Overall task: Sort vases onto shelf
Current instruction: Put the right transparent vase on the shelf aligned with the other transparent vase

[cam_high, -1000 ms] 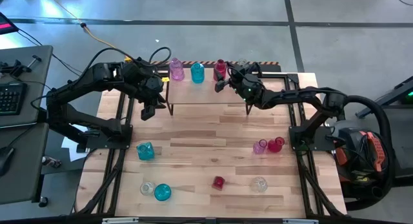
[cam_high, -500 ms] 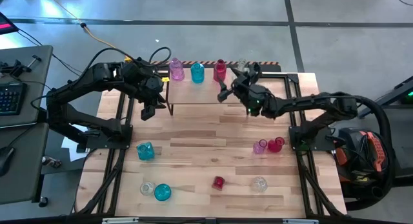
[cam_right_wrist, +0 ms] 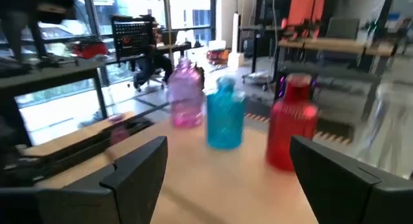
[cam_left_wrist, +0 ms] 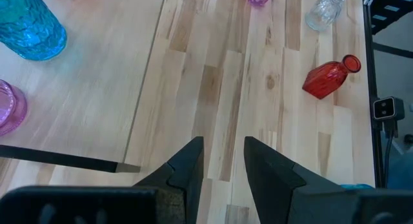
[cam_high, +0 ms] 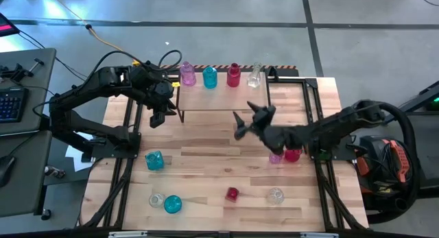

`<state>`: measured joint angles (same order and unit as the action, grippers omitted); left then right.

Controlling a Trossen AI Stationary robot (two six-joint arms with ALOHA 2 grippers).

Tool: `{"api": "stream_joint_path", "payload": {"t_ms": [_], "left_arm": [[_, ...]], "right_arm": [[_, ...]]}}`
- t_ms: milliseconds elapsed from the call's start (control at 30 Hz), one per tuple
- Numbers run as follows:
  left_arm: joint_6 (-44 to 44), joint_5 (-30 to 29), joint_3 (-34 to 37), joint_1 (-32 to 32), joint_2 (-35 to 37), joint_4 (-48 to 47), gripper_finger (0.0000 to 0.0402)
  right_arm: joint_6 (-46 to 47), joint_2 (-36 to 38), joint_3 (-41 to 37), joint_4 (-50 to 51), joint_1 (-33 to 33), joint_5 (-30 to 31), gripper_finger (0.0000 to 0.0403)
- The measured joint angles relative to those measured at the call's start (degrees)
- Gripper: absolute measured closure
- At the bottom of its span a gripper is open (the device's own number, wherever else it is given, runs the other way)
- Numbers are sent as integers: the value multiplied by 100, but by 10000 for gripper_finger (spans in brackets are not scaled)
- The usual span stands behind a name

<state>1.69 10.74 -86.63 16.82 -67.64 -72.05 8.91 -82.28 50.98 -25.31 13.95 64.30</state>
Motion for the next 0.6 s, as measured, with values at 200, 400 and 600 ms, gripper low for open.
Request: {"api": "stream_joint_path", "payload": {"t_ms": [200,400,600], "left_arm": [[0,1,0,1,0,0,298],[0,0,0,1,0,0,298],[0,0,0,1,0,0,298]], "right_arm": [[1714,0,0,821,709,-2,91],[2908,0,0,1072,970,-976,91],[4523,0,0,2251,1024,-2382,91]]}}
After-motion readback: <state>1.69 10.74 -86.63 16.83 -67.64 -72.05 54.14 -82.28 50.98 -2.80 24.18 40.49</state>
